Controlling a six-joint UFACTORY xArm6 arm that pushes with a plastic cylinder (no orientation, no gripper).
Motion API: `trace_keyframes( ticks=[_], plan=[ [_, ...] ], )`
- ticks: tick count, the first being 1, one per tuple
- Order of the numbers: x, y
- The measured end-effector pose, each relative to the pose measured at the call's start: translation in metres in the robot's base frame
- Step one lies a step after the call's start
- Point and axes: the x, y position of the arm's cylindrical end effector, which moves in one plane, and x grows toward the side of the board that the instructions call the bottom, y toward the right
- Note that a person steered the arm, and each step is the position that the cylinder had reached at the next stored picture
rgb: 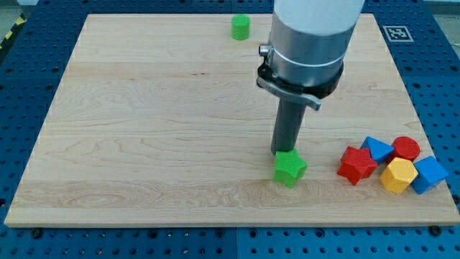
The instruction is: Push the green star closer to the group of blocks
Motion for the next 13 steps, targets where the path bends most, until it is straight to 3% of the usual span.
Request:
trace_keyframes(
  ticks=[4, 7, 9, 10, 12, 13],
  plan=[
    [0.064, -0.038],
    [0.062, 0.037],
    [0.036, -0.022],
    [0.029, -0.007],
    [0.077, 0.034],
    [0.085, 0.021]
  ],
)
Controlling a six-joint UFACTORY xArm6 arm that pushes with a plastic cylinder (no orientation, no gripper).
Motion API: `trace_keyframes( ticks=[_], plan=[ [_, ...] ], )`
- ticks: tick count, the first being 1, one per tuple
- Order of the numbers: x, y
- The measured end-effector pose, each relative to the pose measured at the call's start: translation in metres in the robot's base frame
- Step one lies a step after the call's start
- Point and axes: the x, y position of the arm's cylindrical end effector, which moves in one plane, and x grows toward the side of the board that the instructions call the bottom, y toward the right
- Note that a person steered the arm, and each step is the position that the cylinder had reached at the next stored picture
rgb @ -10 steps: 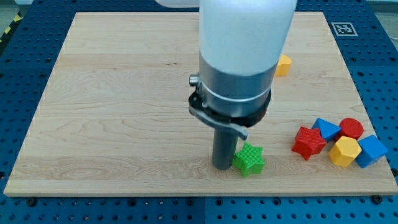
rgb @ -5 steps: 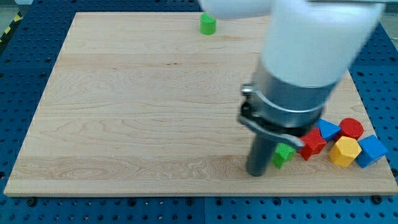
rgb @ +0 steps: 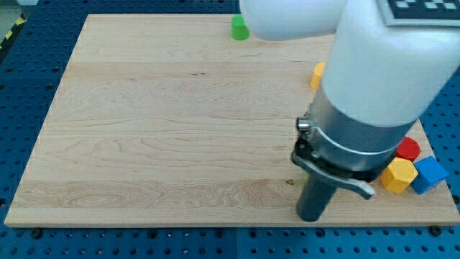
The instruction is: Push the green star closer to the group of blocks
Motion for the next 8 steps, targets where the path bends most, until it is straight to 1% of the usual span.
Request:
trace_keyframes(
  ticks=[1, 2, 3, 6, 8],
  plan=[
    [-0.025, -0.021],
    [-0.058, -0.018],
    [-0.059, 0.001],
    [-0.036, 0.051],
    [-0.028, 0.055]
  ],
)
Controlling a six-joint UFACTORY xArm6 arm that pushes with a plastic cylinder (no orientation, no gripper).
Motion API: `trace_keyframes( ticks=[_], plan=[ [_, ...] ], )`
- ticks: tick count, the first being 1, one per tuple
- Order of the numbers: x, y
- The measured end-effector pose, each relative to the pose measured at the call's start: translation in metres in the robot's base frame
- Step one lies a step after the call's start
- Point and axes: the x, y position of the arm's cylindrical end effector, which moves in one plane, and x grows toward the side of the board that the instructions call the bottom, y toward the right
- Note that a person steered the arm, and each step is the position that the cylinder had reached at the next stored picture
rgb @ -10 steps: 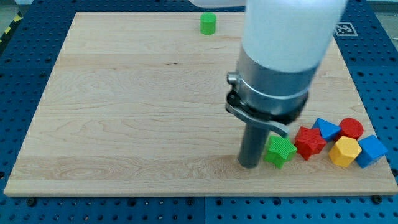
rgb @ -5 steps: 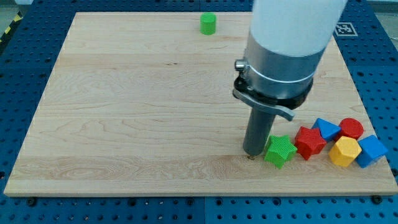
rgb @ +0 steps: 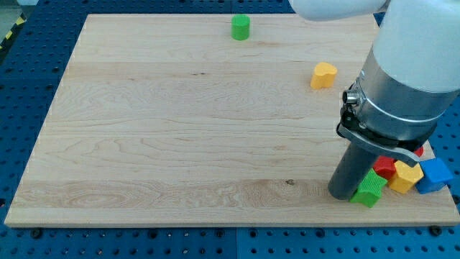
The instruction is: Push the green star closer to the group of blocks
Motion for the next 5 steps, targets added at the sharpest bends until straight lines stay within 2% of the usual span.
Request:
trace_keyframes(
  ticks=[5],
  plan=[
    [0.012, 0.015]
  ],
)
